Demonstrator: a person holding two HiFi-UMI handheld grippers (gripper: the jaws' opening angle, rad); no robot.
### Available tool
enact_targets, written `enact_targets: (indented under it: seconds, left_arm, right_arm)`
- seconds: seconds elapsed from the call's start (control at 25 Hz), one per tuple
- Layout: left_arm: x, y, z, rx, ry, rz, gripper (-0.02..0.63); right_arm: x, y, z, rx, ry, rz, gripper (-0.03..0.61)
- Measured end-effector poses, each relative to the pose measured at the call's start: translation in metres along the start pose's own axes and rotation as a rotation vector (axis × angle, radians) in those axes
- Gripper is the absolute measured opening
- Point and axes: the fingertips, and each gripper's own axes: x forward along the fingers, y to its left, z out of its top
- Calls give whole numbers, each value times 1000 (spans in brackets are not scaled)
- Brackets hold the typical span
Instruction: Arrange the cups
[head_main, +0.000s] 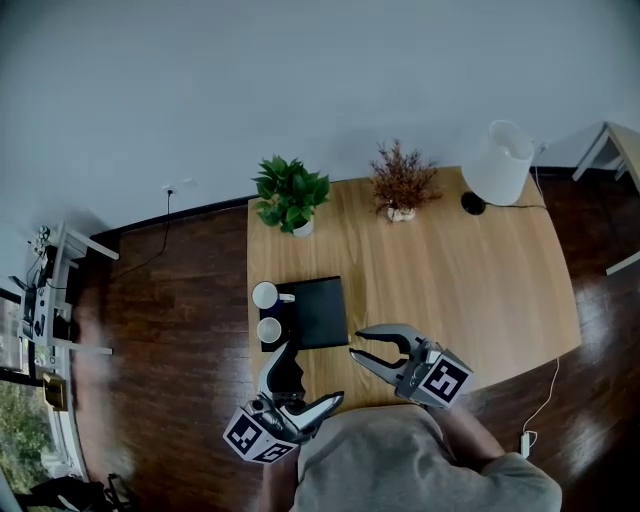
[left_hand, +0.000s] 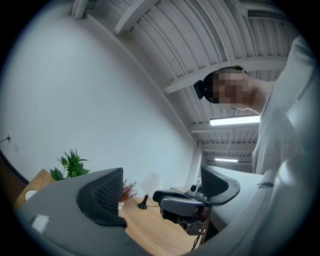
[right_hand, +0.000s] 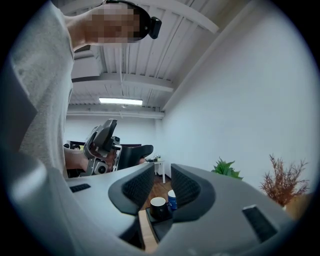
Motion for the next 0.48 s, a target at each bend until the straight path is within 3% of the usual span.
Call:
enact_targets:
  seconds: [0.48]
  left_arm:
    - [-1, 2, -4, -16, -4, -7, 474]
  right_arm:
    - [2, 1, -3, -11, 18, 11, 98]
